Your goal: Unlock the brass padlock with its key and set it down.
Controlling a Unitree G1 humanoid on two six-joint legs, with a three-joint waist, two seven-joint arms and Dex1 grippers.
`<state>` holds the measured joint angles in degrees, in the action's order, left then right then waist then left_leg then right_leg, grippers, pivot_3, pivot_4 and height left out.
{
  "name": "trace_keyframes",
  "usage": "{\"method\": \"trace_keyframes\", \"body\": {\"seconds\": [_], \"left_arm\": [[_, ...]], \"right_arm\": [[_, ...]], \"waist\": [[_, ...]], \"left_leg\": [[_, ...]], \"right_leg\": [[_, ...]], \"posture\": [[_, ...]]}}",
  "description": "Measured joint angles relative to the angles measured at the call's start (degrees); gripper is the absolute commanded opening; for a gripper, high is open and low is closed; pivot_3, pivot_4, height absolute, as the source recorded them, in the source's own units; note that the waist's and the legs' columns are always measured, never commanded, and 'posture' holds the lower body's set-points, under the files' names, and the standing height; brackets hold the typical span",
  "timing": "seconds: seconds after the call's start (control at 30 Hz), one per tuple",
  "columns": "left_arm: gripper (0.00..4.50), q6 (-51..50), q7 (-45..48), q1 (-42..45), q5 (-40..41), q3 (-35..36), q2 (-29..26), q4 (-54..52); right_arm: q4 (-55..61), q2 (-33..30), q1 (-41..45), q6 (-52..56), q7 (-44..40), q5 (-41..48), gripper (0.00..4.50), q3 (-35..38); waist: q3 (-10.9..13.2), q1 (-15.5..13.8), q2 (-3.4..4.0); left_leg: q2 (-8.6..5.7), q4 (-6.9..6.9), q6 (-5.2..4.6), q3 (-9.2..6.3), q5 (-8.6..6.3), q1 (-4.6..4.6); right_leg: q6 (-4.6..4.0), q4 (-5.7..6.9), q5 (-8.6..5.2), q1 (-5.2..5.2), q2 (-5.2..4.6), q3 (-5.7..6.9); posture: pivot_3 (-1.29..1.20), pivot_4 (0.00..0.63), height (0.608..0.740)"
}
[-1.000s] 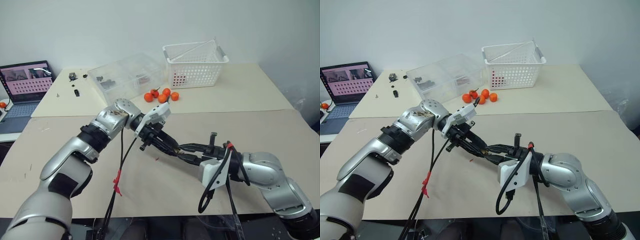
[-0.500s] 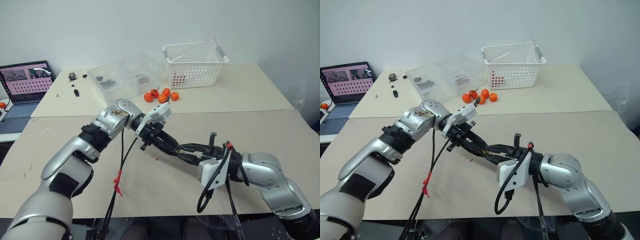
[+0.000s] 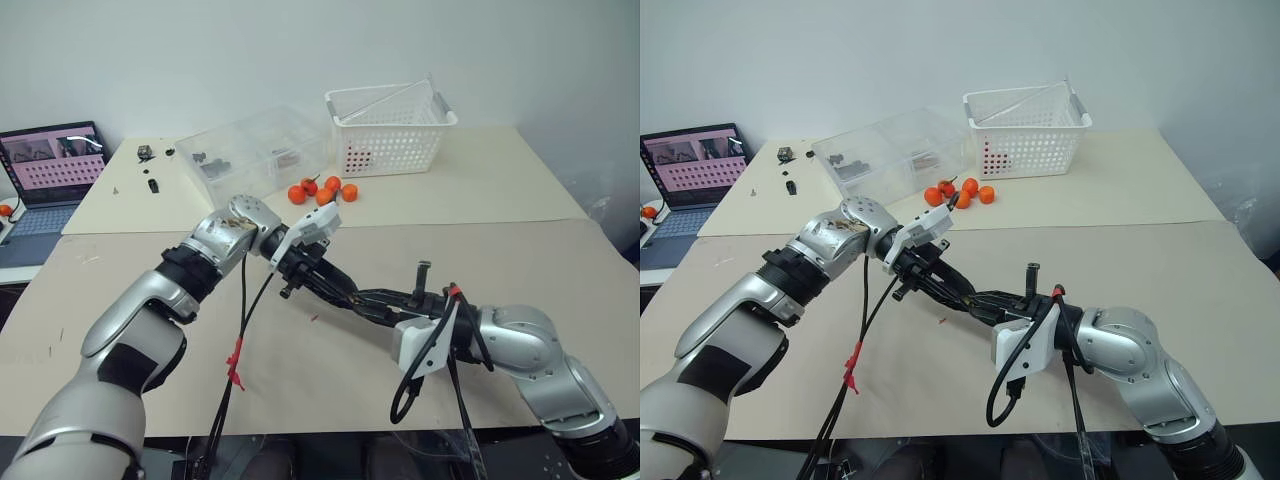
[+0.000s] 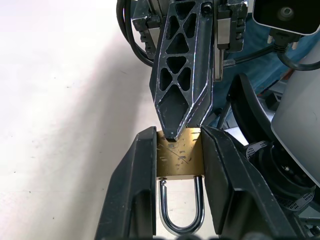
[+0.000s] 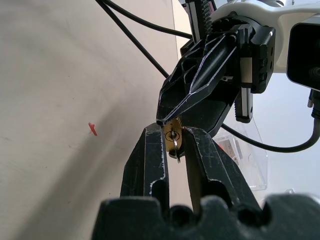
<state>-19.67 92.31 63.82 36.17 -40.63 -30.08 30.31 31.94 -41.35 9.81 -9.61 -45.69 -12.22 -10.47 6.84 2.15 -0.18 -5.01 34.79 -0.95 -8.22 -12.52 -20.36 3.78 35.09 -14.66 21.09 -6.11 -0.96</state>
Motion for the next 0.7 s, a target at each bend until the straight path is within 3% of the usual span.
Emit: {"method": "trace_keyframes", "body": {"seconds": [0.13, 0.2, 0.27, 0.4, 0.7], "left_arm": [[0.78, -0.1, 0.0, 0.0, -0.4, 0.3, 0.2, 0.1], [1.79, -0.3, 0.0, 0.0, -0.6, 0.5, 0.3, 0.2], [2.22, -0.7, 0.0, 0.0, -0.8, 1.0, 1.2, 0.3], [3.97, -1.8, 0.0, 0.0, -0.9, 1.6, 2.0, 0.0], [3.97, -3.2, 0.0, 0.0, -1.3, 6.3, 0.1, -2.0]], "right_arm": [[-0.1, 0.2, 0.0, -0.1, 0.1, -0.4, 0.1, 0.0], [-0.1, 0.2, 0.0, -0.2, 0.2, -0.7, 0.1, 0.0], [-0.1, 0.6, 0.0, -0.3, 0.9, -0.8, 0.1, 0.1], [-0.1, 1.0, 0.1, -0.5, 1.5, -0.8, 0.1, 0.1], [-1.6, 0.8, 0.1, -1.7, 2.0, -1.0, 0.1, 0.1]], "waist": [[0.0, 0.0, 0.0], [0.0, 0.0, 0.0], [0.0, 0.0, 0.0], [0.0, 0.0, 0.0], [0.0, 0.1, 0.0]], "left_leg": [[0.0, 0.0, 0.0, 0.0, 0.0, 0.0], [0.0, 0.0, 0.0, 0.0, 0.0, 0.0], [0.0, 0.0, 0.0, 0.0, 0.0, -0.01], [0.0, 0.01, 0.0, 0.0, 0.0, -0.01], [0.01, 0.01, 0.0, 0.0, 0.0, 0.0]], "right_leg": [[0.0, 0.0, 0.0, 0.0, 0.0, 0.0], [0.0, 0.0, 0.0, 0.0, 0.0, 0.0], [0.0, 0.0, 0.0, 0.0, 0.0, 0.0], [0.0, 0.0, 0.0, 0.0, 0.0, 0.0], [0.0, 0.0, 0.0, 0.01, 0.01, 0.0]], "posture": [[0.0, 0.15, 0.74], [0.0, 0.15, 0.74], [0.0, 0.15, 0.74], [0.0, 0.15, 0.74], [0.0, 0.15, 0.74]]}}
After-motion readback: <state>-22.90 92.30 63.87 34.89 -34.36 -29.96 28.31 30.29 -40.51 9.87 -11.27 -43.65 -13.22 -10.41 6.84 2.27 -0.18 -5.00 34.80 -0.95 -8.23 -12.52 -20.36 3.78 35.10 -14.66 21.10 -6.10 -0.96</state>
